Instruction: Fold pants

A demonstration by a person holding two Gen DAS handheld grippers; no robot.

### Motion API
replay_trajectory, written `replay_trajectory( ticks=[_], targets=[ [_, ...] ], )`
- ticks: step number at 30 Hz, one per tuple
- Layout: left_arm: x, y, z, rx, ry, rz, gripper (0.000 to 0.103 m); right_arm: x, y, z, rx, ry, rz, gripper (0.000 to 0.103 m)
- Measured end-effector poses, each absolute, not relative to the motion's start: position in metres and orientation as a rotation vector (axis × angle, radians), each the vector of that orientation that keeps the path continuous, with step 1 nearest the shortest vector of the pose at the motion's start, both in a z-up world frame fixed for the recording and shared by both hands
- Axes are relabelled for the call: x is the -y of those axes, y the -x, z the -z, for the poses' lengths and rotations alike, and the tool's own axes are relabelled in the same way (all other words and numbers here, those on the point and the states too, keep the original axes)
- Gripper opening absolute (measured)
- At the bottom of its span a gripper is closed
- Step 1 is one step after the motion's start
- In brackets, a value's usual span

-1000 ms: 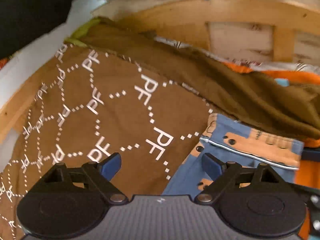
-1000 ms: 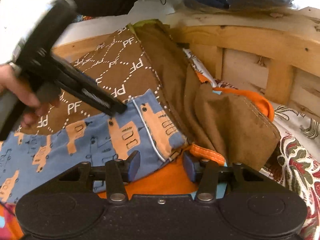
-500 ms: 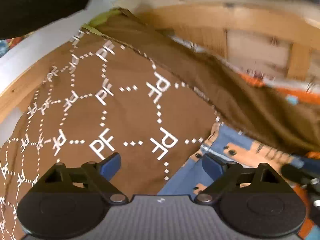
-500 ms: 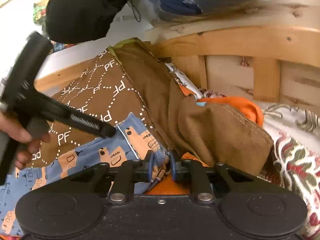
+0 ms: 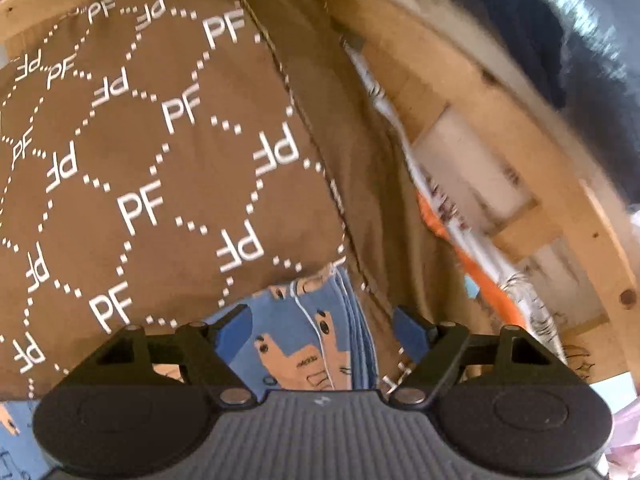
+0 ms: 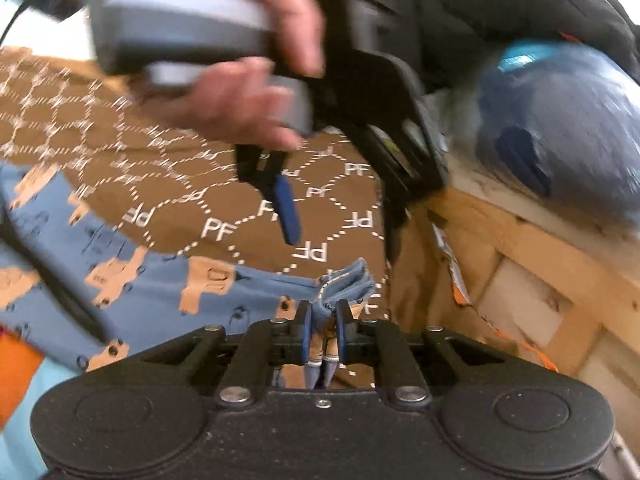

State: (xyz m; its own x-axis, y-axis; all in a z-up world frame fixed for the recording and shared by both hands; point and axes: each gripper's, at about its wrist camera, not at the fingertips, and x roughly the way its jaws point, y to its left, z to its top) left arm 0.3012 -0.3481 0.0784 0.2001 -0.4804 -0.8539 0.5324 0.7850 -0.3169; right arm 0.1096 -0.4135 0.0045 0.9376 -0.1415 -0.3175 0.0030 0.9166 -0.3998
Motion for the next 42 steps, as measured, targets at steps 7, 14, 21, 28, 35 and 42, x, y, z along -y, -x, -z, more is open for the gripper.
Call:
replay_trajectory(
  ticks=[7,14,21,28,35,42],
  targets=[
    [0.364,-0.29,-0.07,-1.206,-0.132,0.687,0.066,0.401,-0.107,0.003,-0.357,0.498,0.027,0.013],
    [0.35,-0.293,-0.055,-1.234,-0.071,0.654,0.012,0.397,-0.105,0.005,-0.356,0.517,0.013,0.013],
    [0.319,-0.3,-0.055,-1.238,0.104,0.679,0.01,0.397,-0.103,0.006,-0.357,0.521,0.029,0.034],
    [0.29,-0.298,-0.052,-1.229,0.234,0.691,0.01,0.396,-0.1,0.006,-0.317,0.527,0.014,0.014],
    [0.223,-0.275,-0.06,-1.123,0.39,0.711,0.01,0.376,-0.081,-0.003,-0.247,0.536,-0.072,0.014],
    [0.14,-0.252,-0.045,-1.057,0.474,0.647,0.01,0.328,-0.072,-0.008,-0.279,0.504,-0.222,0.013]
  ],
)
